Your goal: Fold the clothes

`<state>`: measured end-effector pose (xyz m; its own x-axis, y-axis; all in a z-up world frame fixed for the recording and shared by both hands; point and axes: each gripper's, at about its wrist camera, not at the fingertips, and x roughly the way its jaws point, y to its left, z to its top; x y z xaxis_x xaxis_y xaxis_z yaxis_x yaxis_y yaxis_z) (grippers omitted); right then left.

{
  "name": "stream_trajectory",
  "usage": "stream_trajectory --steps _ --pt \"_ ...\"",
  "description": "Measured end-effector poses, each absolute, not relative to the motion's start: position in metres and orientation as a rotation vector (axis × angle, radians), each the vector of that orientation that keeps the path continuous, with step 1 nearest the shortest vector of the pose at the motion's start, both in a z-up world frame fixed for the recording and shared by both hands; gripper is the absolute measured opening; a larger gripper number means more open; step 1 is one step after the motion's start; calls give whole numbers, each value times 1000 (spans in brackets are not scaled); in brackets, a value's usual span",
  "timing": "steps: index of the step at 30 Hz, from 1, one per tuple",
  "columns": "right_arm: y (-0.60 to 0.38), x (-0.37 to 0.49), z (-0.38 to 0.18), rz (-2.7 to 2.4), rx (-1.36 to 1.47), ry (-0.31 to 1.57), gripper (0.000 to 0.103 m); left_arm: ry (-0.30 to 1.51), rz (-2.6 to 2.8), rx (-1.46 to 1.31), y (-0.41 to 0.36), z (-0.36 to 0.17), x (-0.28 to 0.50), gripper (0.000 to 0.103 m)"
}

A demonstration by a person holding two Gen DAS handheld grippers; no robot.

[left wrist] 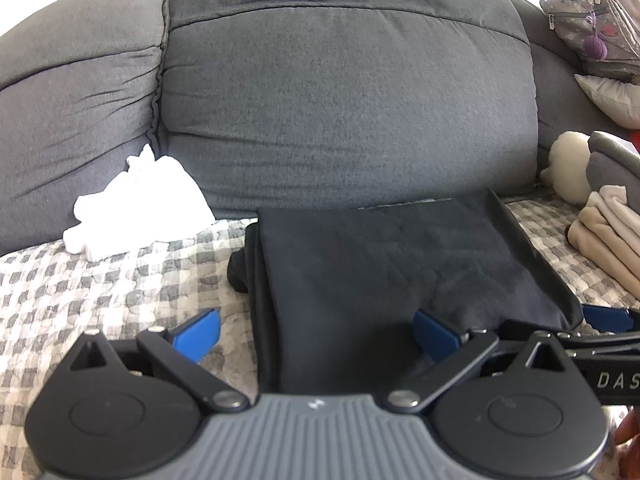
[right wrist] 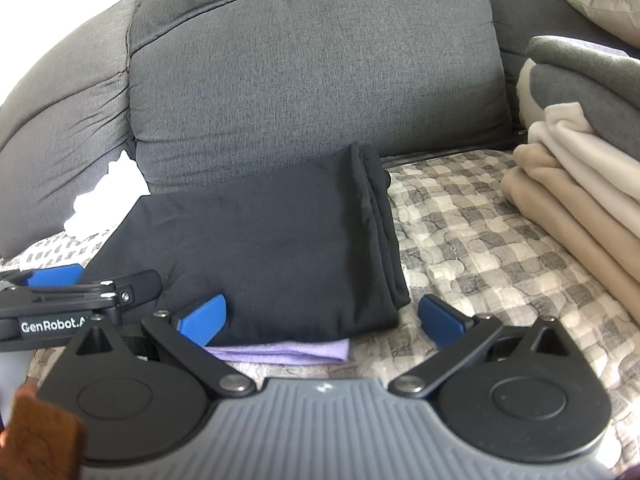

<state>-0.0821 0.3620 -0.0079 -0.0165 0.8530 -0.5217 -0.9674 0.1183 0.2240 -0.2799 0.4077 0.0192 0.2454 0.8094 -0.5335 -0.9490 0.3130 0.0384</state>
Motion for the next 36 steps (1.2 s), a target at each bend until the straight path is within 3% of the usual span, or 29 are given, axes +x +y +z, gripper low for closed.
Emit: stream_trajectory --steps 36 --pt "365 -81 -10 1462 -227 626 103 516 1226 -318 407 18 -279 103"
